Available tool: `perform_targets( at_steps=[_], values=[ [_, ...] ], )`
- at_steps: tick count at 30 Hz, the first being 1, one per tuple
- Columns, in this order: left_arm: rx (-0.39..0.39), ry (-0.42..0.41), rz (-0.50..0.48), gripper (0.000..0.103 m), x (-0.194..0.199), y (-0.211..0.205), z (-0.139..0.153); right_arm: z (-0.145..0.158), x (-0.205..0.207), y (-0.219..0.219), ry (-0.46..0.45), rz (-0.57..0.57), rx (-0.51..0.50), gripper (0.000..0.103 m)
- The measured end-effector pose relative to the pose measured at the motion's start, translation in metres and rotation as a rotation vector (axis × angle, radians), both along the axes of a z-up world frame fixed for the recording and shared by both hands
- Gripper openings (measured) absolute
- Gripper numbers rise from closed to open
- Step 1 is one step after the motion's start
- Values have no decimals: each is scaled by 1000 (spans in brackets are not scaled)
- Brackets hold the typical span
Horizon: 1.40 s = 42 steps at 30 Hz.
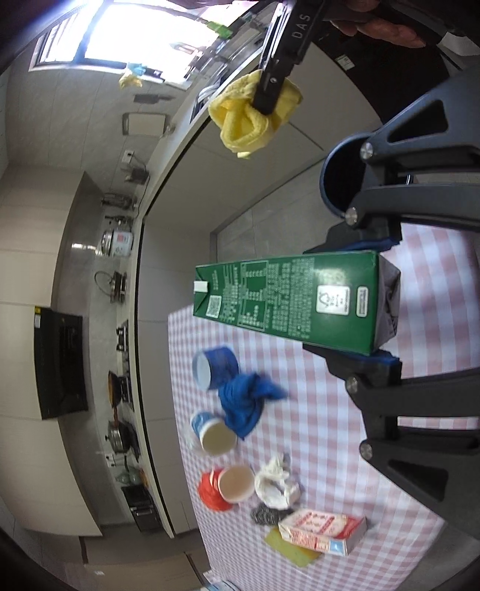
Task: Collect trash
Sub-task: 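Carry the yellow cloth and green carton with both tools over the trash bin, then open both tools to drop the cloth and carton into the bin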
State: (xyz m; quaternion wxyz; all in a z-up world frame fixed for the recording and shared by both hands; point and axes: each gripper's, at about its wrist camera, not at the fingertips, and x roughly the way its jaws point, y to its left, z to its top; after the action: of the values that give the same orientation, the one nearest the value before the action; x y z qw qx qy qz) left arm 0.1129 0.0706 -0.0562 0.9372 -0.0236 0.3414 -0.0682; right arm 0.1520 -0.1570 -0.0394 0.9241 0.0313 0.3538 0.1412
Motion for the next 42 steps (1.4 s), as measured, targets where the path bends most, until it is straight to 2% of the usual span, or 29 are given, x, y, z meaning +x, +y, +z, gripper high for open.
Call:
perform_targets(
  at_steps=[11, 19, 22, 27, 34, 35, 36, 37, 38, 39, 42],
  values=[
    [1, 49, -132, 41, -1, -98, -12, -20, -20, -104, 51, -76, 13, 34],
    [-3, 129, -181, 41, 4, -153, -39, -50, -17, -150, 105, -37, 8, 34],
    [-20, 198, -194, 41, 9, -171, -56, -73, -11, -157, 144, -7, -3, 34],
    [-6, 246, -186, 41, 15, -190, -81, -120, 6, -173, 224, 29, -17, 34],
    [-39, 372, -169, 41, 27, -202, -139, -191, 28, -179, 349, 150, -42, 37],
    [-42, 384, -167, 42, 29, -204, -149, -205, 34, -178, 379, 175, -44, 38],
    [-52, 396, -173, 44, 31, -206, -158, -219, 41, -177, 417, 187, -41, 45],
    [-47, 401, -165, 49, 34, -210, -162, -233, 48, -181, 451, 184, -35, 63],
    [-16, 414, -135, 66, 35, -211, -169, -246, 55, -187, 476, 158, -39, 79],
    [2, 417, -115, 72, 35, -211, -173, -259, 62, -197, 498, 108, -49, 102],
    [35, 423, -65, 77, 32, -206, -179, -273, 72, -232, 522, -16, 7, 103]
  ],
)
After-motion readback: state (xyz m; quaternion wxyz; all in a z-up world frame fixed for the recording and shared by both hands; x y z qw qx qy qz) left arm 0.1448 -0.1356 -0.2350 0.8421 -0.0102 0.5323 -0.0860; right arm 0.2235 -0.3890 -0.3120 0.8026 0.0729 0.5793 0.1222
